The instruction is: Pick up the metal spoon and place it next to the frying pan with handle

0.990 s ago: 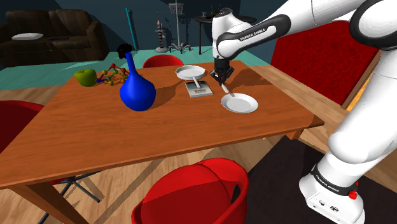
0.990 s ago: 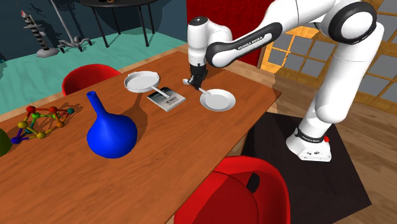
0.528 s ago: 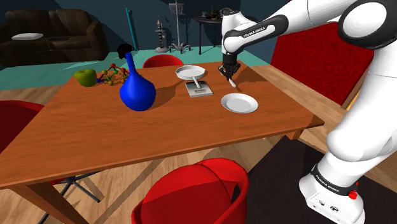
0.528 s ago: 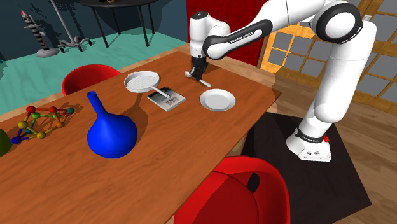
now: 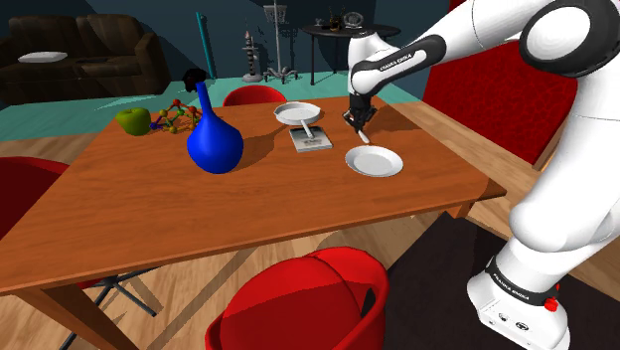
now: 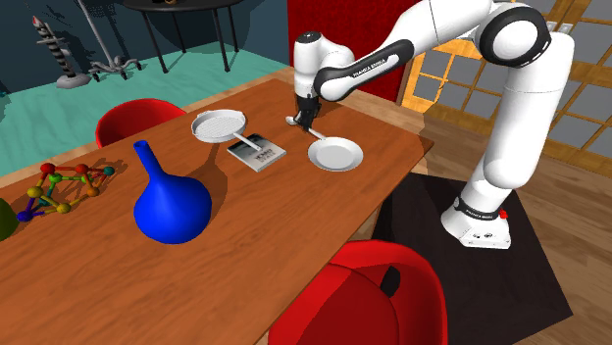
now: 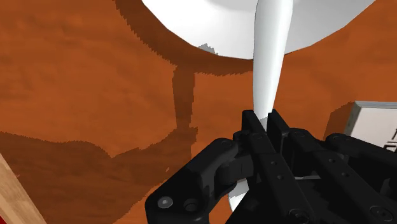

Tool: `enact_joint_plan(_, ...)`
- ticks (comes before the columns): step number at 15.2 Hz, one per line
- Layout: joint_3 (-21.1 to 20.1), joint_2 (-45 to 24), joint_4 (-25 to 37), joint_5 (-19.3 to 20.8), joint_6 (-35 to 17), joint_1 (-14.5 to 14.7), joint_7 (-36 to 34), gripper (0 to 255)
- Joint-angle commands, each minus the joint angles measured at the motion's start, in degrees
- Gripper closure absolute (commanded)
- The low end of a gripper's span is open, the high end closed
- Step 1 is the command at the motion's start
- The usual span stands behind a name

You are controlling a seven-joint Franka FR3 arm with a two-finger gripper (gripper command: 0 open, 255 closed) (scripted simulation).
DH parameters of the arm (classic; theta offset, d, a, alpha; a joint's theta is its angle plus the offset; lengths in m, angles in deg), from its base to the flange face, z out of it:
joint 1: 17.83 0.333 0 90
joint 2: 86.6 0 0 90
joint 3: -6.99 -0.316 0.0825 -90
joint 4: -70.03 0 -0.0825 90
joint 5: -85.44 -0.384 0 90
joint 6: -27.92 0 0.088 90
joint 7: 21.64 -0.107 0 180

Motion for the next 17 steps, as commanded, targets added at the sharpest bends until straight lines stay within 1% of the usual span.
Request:
enact_joint_plan(1,0.13,-0.8,-0.55,0.51,-1.27,0.09,-0.52,255)
enact_joint_plan(10,0.85,-3.97,-3.16,2.77,-6.66,0.45,-2.79,255)
enact_joint_plan(17,0.85,-3.97,-3.16,2.77,-6.66,0.45,-2.79,255)
